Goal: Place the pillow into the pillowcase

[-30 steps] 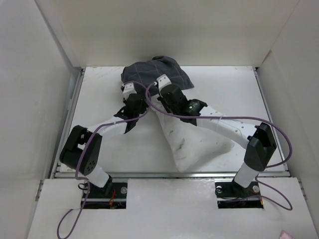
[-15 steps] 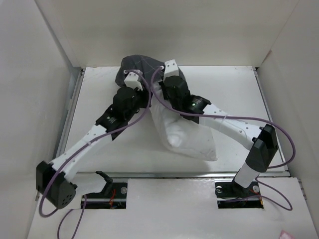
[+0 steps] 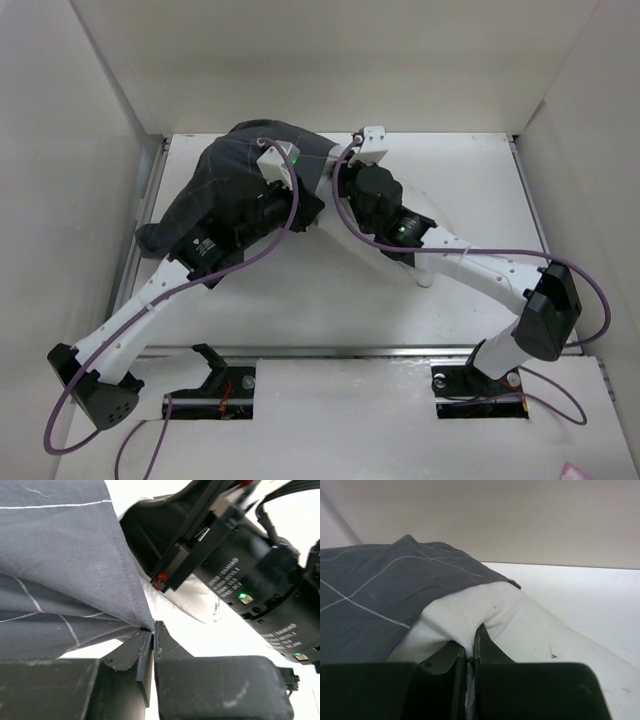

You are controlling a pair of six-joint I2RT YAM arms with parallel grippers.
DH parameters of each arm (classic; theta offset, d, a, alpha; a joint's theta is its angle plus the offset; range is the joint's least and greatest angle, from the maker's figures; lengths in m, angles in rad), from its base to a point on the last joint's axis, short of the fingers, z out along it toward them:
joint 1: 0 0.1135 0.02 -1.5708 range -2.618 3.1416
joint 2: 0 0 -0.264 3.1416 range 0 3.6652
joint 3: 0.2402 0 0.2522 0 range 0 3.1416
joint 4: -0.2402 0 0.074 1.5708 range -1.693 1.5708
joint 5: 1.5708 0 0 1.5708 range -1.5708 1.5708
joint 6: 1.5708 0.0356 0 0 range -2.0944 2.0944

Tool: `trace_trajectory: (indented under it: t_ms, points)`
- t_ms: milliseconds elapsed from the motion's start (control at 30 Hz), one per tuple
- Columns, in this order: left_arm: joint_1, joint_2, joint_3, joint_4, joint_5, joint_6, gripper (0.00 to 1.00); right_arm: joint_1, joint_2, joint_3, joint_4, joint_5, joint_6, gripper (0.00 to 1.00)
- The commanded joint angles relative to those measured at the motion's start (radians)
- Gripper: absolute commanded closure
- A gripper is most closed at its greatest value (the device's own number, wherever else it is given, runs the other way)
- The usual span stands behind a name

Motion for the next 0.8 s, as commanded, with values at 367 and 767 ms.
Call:
trace_trajectory:
  t_ms: [367,767]
  points:
    - [-0.018,0.169,0.280,0.171,0.382,-0.009,1.00,0.000,-0.049,0.042,0.250,0.218,0.032,1.00]
    - [-0.045,0.210,0.321,0.246,0.703,-0.124,1.00,0.000,0.086,0.126,0.239,0.420,0.066,1.00]
